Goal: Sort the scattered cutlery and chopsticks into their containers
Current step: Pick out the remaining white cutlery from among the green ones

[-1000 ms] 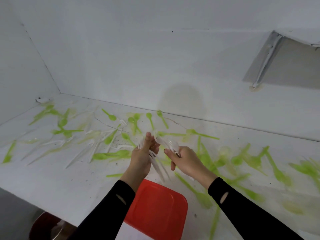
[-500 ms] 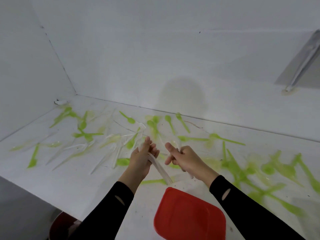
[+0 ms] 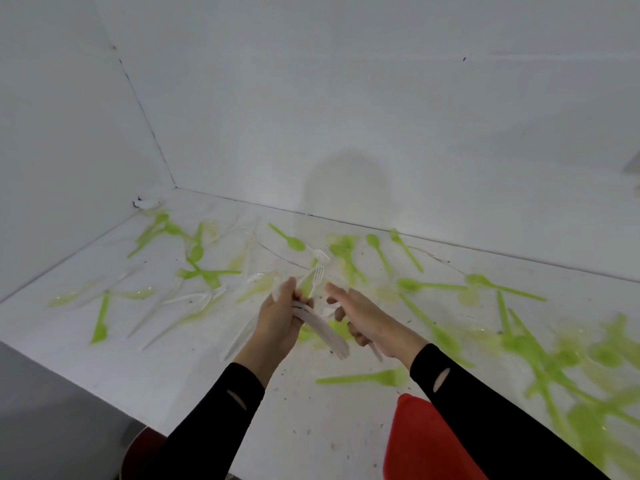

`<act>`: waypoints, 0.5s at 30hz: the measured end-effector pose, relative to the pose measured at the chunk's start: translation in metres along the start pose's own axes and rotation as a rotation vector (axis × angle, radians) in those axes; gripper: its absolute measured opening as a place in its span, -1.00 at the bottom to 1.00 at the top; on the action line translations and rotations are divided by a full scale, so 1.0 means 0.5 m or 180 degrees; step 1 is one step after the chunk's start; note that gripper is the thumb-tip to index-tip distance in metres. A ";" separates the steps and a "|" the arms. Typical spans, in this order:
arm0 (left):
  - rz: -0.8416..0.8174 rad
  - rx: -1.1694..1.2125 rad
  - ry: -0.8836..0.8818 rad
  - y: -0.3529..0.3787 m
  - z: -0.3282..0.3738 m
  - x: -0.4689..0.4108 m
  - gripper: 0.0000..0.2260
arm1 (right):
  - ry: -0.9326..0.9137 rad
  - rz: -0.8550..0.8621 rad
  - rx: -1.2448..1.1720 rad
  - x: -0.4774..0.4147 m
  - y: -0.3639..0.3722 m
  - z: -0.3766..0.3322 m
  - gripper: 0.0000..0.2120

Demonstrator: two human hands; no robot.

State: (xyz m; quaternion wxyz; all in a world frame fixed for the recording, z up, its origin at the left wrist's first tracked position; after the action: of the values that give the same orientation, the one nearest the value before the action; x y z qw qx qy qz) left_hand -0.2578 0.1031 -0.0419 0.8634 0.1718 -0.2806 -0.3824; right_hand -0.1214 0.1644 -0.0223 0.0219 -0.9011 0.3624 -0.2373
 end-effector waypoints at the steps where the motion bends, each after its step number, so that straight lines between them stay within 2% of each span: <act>1: 0.0110 0.0155 -0.0018 -0.018 0.010 -0.013 -0.81 | -0.0084 0.0081 -0.0062 -0.012 -0.002 -0.003 -0.59; 4: 0.0095 0.0017 0.0011 -0.053 0.041 -0.039 -0.79 | -0.0322 0.0282 -0.0229 -0.047 -0.018 -0.005 -0.76; 9: 0.0061 -0.0837 0.0215 -0.107 0.104 -0.084 -0.81 | -0.0532 0.0699 0.1244 -0.108 -0.033 0.012 -0.82; 10: 0.0127 -0.1052 0.0243 -0.115 0.116 -0.093 -0.80 | -0.0569 0.0663 0.1540 -0.115 -0.027 0.018 -0.79; 12: 0.0264 -0.1604 0.0239 -0.135 0.138 -0.119 -0.76 | -0.0551 0.0624 0.2257 -0.137 -0.013 0.027 -0.60; 15: 0.0398 -0.2432 0.0209 -0.163 0.151 -0.154 -0.78 | -0.0598 0.0502 0.3010 -0.168 0.014 0.032 -0.54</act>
State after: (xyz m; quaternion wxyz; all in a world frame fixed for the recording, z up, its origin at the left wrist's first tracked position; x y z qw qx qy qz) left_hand -0.3927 0.1024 -0.0517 0.8954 -0.1674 -0.1000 -0.4003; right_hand -0.1711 0.2129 -0.0724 0.4794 -0.7797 0.2785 -0.2912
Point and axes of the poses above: each hand's wrist, its own x-axis away from the middle knuckle, its own y-axis out of the palm, z = x × y, the point moved 8 cm from there along -x, towards the middle knuckle
